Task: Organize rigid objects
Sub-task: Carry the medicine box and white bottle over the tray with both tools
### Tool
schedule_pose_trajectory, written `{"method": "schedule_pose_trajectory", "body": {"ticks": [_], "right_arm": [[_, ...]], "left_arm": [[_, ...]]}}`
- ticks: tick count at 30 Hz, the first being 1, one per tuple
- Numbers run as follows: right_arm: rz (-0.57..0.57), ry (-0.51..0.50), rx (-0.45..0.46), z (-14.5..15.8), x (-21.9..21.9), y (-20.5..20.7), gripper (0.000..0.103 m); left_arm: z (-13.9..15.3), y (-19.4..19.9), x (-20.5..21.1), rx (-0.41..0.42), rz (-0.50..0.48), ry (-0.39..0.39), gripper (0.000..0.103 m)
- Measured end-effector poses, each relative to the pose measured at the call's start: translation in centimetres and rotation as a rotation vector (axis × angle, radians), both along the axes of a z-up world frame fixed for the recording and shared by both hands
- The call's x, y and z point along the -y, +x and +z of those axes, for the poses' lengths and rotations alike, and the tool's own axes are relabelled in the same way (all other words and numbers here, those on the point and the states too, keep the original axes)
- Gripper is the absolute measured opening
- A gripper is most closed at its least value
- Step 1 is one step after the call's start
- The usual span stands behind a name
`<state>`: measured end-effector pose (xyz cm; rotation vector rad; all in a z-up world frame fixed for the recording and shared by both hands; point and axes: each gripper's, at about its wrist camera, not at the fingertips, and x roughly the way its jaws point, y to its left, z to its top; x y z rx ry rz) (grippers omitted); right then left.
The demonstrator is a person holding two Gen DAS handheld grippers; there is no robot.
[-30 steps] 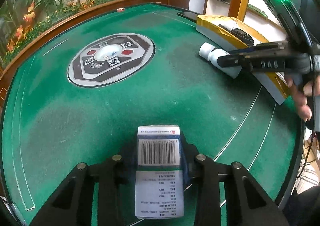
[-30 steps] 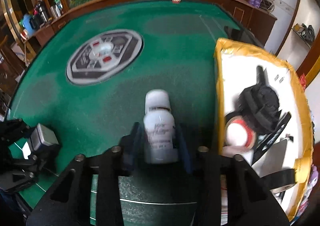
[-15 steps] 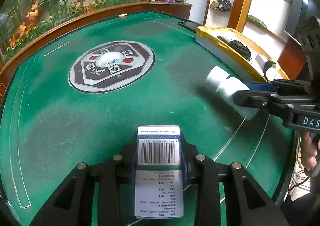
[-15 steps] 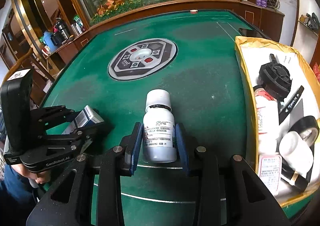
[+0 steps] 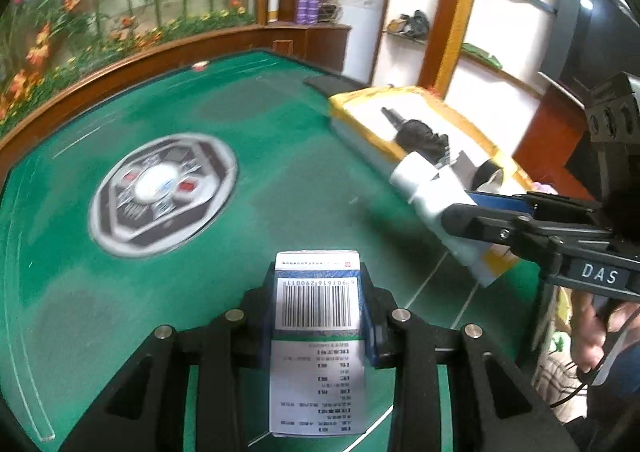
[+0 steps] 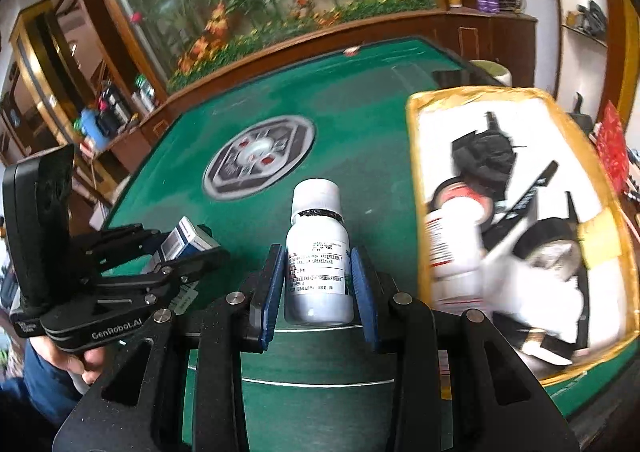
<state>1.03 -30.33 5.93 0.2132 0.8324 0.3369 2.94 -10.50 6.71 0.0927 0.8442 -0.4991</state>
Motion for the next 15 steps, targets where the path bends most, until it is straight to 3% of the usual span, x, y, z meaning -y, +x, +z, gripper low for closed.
{"method": "schedule_pose_trajectory", "body": {"ticks": [9,15], "right_arm": [[-0.213,0.038,0.051,1.7,8.6,0.8,0.033],[-0.329,0.029,0.012,0.8,13.9,2.7,0.033]], "left_arm": [[1.6,3.6,8.9,-0.049,-0.100,-0.076,0.034],[1.0,6.2,14.9,-0.081,-0.152,-0.080,0.034]]}}
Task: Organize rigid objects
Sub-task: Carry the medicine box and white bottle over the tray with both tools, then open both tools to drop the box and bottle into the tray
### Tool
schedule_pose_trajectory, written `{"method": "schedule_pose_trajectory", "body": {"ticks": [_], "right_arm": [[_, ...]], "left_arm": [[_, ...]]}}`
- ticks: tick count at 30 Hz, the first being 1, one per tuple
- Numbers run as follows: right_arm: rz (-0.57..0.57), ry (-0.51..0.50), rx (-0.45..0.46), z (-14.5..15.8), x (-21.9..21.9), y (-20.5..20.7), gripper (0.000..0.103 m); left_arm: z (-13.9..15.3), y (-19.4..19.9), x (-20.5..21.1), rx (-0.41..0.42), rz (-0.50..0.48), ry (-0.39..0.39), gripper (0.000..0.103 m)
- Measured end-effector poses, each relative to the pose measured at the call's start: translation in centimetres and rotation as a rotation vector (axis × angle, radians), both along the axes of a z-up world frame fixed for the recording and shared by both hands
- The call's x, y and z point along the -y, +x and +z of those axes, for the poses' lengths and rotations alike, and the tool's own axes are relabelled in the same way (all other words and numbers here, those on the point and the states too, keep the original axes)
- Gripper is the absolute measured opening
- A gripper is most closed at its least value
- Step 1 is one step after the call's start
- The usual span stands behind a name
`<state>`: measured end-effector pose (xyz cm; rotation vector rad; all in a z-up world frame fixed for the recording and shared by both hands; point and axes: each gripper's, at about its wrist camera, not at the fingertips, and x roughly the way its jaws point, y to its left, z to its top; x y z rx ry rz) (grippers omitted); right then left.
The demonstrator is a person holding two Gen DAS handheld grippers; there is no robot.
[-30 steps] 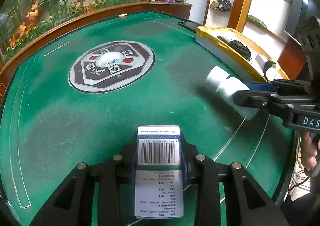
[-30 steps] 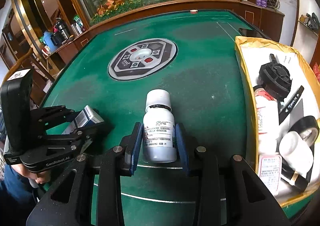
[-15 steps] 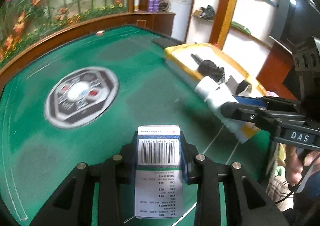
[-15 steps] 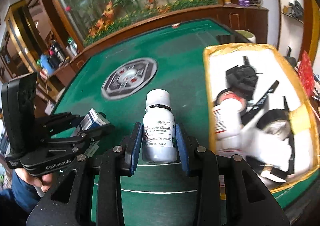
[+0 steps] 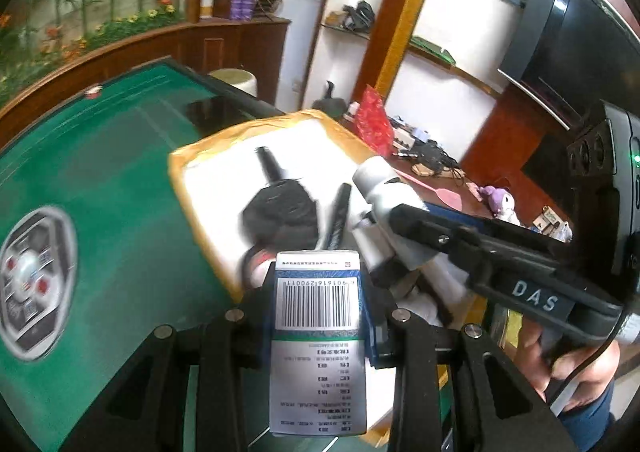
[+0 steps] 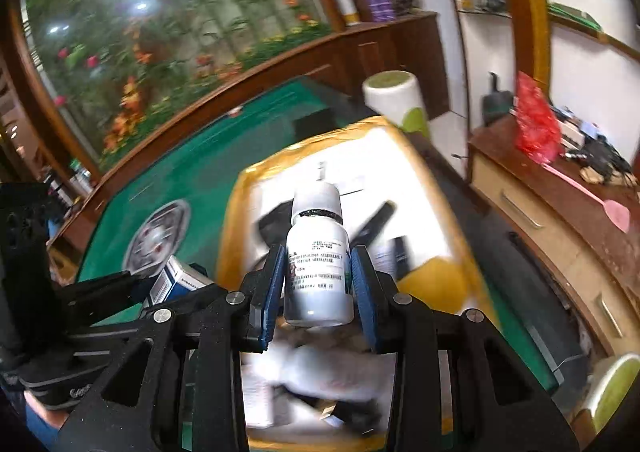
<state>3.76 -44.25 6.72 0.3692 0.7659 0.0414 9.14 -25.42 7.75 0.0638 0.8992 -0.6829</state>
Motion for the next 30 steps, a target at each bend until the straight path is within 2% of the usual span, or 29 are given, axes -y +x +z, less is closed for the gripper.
{"method": "schedule_pose_trajectory", "body": {"ticks": [5,11,18,23,30], "right_arm": [[-0.035,0.008,-0.039,-1.0,3.0,2.4,0.033],[-0.052,0.026,-0.075,-2.0,4.8,4.2,0.033],[-0.037,0.044,-0.112,-3.1,5.3,4.9,0.034],[-0.043,0.036,-0.100,-3.0,5.0,4.9,0.034],[-0.054,0.022,-0.080,-2.0,4.8,3.7,0.034]], "left_arm": [[-1.0,2.4,3.0,-0.024,0.014,0.027,0.034],[-1.6,4.3,4.3,-0.047,0.035,0.027,0.034],[-1.7,4.3,4.3,-0.042,0.032,-0.006,0.035],[-1.7,4.8,3.9,-0.079,0.043,-0.050,0.037],[-1.2,4.4,3.5,-0.096,0.051,-0.084,0.050]]}}
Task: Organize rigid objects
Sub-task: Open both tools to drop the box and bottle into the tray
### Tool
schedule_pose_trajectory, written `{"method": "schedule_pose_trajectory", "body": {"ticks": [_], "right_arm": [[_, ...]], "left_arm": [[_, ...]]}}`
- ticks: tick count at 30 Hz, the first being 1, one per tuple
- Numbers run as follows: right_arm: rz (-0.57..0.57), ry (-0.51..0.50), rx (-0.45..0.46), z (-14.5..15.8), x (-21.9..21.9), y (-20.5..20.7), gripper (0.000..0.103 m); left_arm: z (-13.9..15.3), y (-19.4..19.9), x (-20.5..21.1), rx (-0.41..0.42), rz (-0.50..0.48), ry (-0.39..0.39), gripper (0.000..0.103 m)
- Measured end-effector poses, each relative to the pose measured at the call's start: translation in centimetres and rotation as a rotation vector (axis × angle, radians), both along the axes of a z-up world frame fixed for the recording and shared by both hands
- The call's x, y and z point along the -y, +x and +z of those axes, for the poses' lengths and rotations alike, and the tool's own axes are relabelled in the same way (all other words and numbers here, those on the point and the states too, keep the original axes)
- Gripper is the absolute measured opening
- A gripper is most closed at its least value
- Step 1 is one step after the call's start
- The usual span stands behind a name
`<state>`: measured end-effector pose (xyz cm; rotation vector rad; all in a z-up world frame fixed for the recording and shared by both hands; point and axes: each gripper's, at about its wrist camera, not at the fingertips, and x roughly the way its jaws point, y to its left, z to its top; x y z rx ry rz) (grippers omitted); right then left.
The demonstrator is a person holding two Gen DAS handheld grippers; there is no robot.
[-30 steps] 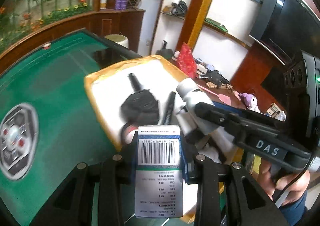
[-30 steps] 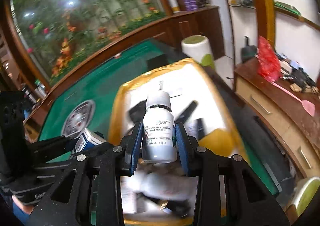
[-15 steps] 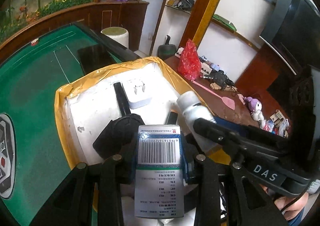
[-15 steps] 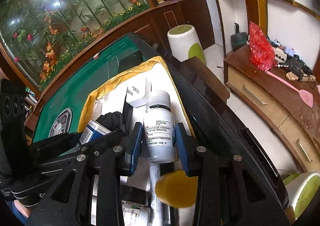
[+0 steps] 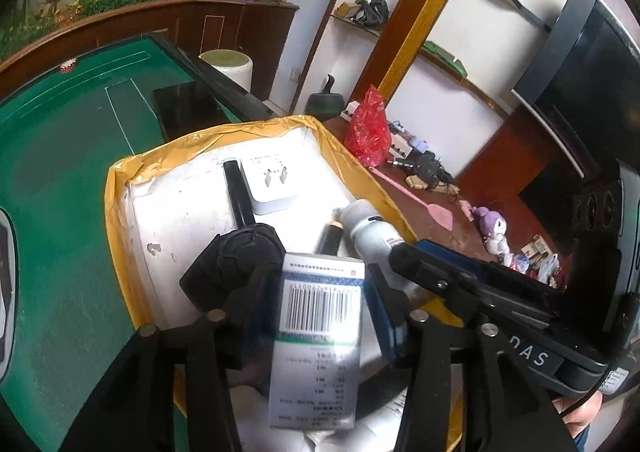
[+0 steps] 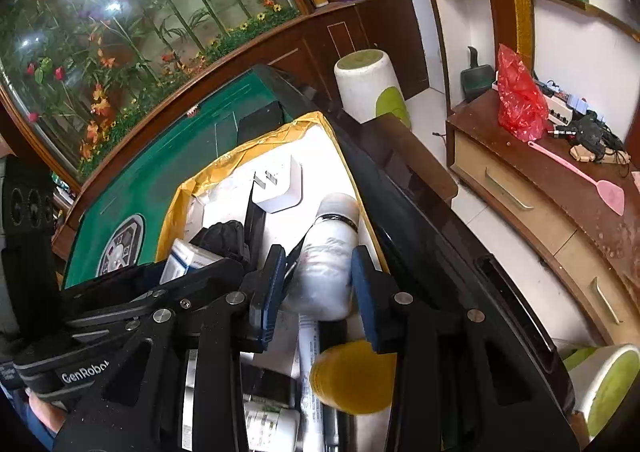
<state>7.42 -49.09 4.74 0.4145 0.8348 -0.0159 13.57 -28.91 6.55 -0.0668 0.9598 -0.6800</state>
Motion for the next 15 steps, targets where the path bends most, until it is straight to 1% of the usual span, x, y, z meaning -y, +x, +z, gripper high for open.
{"method": "schedule_pose_trajectory", "body": {"ticks": [3,5,9,13,15], "right_arm": [[-0.002,-0.017,0.027,0.9,-0.3,-1.1,0.034],[-0.008,-0.026,0.047,1.7,-0.8,-2.2,0.034],[-0.024,-0.053,0.081,2.9,-2.0,-4.5,0.035],[-0.039,-0.079,0.118,3.5,-3.9,-7.4,0.036],[-0.064,-0.107,0.132,3.5,-4.8,-8.9,0.036]], "left_arm": [[0.7,-0.5,-0.5,0.015,0.005,-0.016,0.056],[1.3,-1.0,-0.9,0.029,0.006,-0.021,0.056],[1.9,-2.9,-2.5,0.060,0.013,-0.036,0.062],[1.8,-5.5,-4.6,0.113,0.037,-0.005,0.064],[1.6,-7.6,-6.2,0.152,0.053,0.022,0.065]]}}
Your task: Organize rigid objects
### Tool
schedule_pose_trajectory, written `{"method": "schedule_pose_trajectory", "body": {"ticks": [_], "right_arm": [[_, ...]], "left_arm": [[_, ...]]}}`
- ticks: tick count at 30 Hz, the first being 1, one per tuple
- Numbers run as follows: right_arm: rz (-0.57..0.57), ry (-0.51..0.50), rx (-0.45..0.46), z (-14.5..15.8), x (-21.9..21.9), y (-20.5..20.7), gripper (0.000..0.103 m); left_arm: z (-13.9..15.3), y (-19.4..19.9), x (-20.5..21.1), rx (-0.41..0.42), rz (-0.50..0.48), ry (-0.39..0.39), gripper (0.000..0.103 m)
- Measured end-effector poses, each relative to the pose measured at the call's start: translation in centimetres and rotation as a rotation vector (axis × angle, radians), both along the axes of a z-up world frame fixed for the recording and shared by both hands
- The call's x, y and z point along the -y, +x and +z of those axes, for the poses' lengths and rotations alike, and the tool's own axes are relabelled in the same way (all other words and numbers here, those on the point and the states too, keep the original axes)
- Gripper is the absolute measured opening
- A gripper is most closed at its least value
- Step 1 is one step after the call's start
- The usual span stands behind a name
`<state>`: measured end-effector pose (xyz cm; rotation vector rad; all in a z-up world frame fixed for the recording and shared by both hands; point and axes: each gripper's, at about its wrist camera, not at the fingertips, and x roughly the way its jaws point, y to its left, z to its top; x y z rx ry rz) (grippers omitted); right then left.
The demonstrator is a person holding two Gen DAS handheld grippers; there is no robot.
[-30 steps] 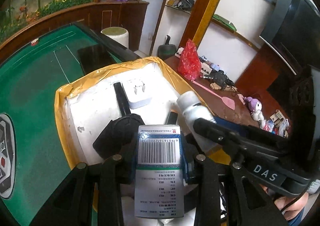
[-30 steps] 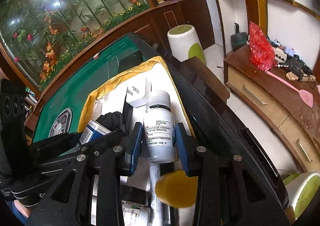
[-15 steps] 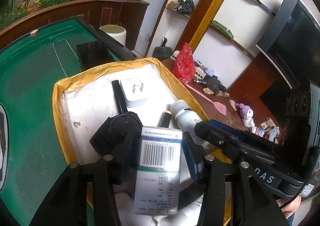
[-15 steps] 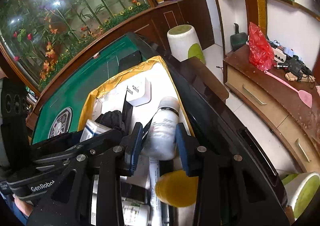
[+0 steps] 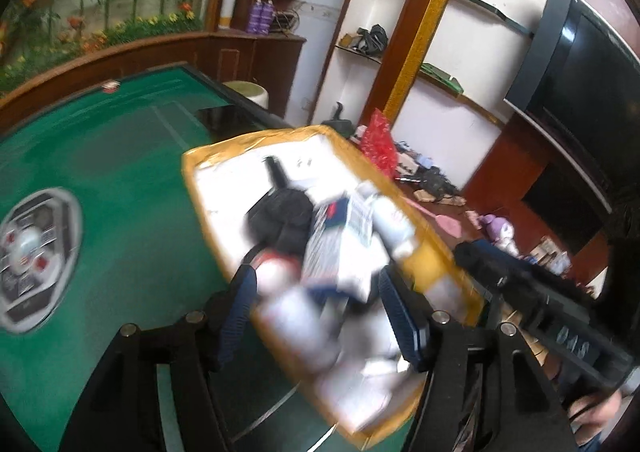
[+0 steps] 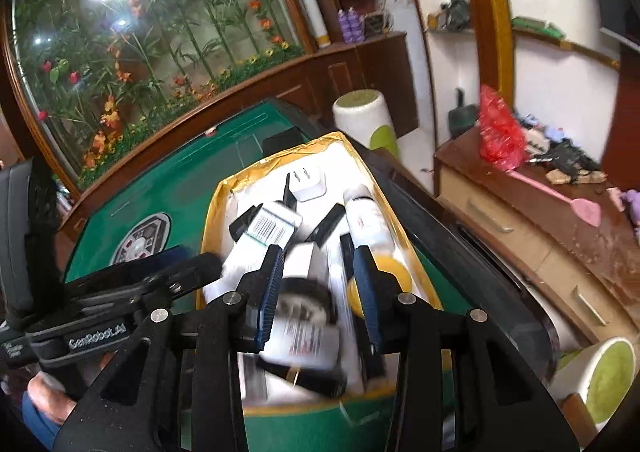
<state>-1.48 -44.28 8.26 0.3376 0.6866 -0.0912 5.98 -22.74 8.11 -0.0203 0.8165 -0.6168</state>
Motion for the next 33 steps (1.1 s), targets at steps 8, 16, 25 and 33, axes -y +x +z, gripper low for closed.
{"method": "schedule_pose_trajectory", "body": {"ticks": [8,16,25,33], "right_arm": [[-0.141,-0.100,0.101,-2.5,-4.7,-8.0,0.053],[-0.279,-0.191,0.130,-2.9,-5.7,-9.5,0.054],[-0.225,-0.214,0.096,-4.1,-7.1,-8.5,0.054],[-0.225,-0.223,0.085,-4.6,-7.1,-8.3,0.066]], "left_arm": [[-1.0,-7.8,-4.4,0.288,0.186,0.051,0.082],[-2.2,-7.8,-2.7,0.279,0.185,0.208,0.082],[-2.4,-7.9,-3.1,0.299,0.260,0.315,0.085],[-2.6,-8.2,-2.4,0.297,0.236,0.343,0.085]]}}
